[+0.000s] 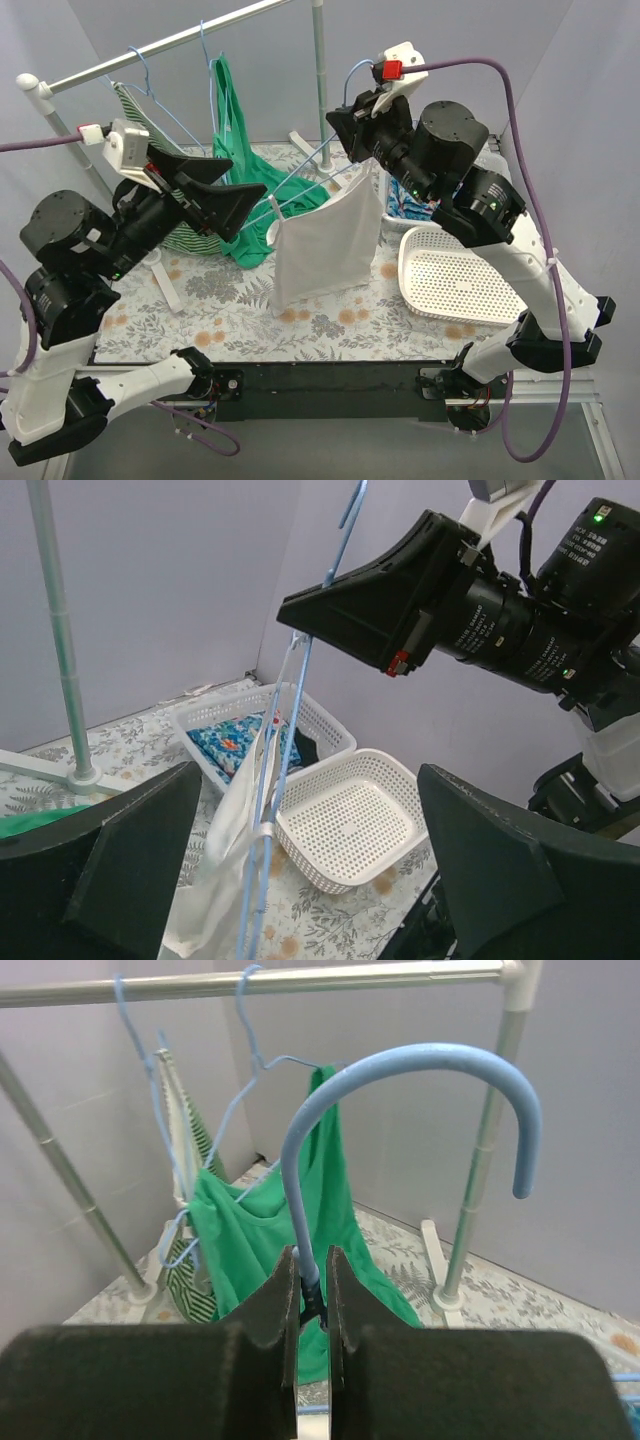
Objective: Place the tank top on the hanger
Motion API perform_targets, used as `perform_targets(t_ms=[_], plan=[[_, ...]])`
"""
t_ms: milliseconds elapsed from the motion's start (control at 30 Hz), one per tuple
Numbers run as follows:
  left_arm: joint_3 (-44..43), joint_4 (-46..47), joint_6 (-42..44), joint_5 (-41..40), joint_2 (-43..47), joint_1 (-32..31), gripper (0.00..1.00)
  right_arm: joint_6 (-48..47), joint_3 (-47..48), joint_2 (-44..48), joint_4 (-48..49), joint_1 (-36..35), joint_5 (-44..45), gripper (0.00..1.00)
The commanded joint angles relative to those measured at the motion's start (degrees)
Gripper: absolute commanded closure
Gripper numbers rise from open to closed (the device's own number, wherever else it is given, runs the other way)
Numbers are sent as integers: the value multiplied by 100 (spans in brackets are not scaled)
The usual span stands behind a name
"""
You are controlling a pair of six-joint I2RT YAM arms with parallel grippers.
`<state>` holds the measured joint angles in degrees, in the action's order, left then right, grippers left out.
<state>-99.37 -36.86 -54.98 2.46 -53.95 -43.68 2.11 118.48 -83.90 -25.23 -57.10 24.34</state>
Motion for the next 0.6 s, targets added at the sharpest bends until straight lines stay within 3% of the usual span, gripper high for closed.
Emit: perform_targets(t_ms=[0, 233, 567], plan=[[-293, -645, 181, -167, -466, -9, 11, -193, 204, 145, -219, -64, -1360, 99], [-372, -1499, 207, 281, -678, 0, 18, -422, -527, 400, -219, -73, -1450, 99], [76, -1895, 93, 387, -871, -9, 41, -439, -817, 163, -157, -82, -1036, 99]])
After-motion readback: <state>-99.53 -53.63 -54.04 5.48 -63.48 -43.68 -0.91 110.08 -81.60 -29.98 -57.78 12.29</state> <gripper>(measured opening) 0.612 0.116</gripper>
